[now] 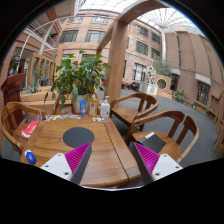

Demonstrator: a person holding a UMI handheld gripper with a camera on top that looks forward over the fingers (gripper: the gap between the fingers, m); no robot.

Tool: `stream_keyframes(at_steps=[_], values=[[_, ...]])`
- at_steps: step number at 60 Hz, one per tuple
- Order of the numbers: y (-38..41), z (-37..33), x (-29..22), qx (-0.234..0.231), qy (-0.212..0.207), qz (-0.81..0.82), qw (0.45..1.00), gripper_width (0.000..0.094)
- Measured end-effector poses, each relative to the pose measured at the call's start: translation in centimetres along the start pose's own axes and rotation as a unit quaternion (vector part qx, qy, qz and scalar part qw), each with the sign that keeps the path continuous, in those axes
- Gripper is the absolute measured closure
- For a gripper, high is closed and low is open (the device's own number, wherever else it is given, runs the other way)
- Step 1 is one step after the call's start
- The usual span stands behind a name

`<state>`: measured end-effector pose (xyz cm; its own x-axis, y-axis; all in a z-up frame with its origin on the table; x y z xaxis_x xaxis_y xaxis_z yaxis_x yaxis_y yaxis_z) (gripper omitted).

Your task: Arrange mouse

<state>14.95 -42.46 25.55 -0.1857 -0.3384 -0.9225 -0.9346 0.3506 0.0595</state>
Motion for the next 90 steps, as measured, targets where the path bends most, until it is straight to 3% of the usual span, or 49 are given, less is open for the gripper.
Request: stream_keyframes(at_steps=[14,25,40,61,69,75,90], values=[[3.0,-0.1,7.4,-0.031,0.051,-0.036,0.998,0.0082],[11.0,-1.5,16.1,-0.131,0.12,-0.063,0.982,0.0085],[25.2,-1.5,20.9,-0.254,0.132,-0.086,0.954,0.0079],[34.8,6.0,22.1,-0.262,0.136,-0.124,0.947,0.0077],[36.2,8.1,21.9,-0.257,0.142,-0.114,0.949,0.0164],[37.4,9.0,21.9,-0.261,0.152,-0.09,0.949,0.0419],[38.1,9.7,21.6,-0.26,0.142,-0.077,0.952,0.0555]])
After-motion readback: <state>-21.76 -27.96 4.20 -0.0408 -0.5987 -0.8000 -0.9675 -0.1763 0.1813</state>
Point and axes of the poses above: the point between the fingertips, and its own axes, seen from behind it with the camera up: y to the left, x down, z forward, the way the camera looks, the point moved 9 cm from there along -z, backward, against the way the camera looks, and after that the axes turned 12 degrees about z, right-handed, at the moved point
